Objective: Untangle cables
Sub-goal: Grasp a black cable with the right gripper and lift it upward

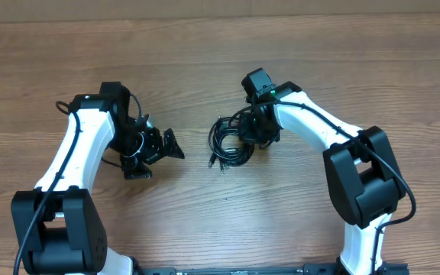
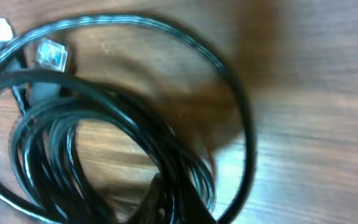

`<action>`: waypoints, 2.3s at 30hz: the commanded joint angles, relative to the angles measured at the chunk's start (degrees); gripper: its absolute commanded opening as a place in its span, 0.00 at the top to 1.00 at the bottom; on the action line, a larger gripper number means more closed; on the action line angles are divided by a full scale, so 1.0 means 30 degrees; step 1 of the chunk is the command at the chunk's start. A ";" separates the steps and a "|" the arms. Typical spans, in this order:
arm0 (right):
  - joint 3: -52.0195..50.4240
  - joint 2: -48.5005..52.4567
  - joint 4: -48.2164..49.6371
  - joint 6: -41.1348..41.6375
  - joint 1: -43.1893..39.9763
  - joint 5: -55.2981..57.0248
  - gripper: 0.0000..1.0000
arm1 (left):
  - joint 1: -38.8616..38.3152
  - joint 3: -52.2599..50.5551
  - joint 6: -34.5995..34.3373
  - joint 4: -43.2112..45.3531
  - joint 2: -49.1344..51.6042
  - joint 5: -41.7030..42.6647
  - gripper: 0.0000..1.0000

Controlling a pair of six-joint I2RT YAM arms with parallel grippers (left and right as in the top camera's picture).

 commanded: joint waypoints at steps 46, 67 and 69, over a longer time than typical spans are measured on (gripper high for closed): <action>2.1806 -0.3555 -1.4804 -0.0131 0.0474 -0.0794 0.96 | -0.0168 0.8495 0.8612 -0.4816 0.0073 1.1293 0.00; 1.9438 -0.3373 -1.2167 -0.0109 0.2463 -0.5370 0.96 | -0.0270 0.9785 0.6594 -0.2426 0.0087 1.0244 0.17; 1.9438 -0.3373 -1.2101 -0.0124 0.2455 -0.5719 0.96 | -0.0270 0.9785 0.5501 -0.2069 0.0087 0.9624 0.17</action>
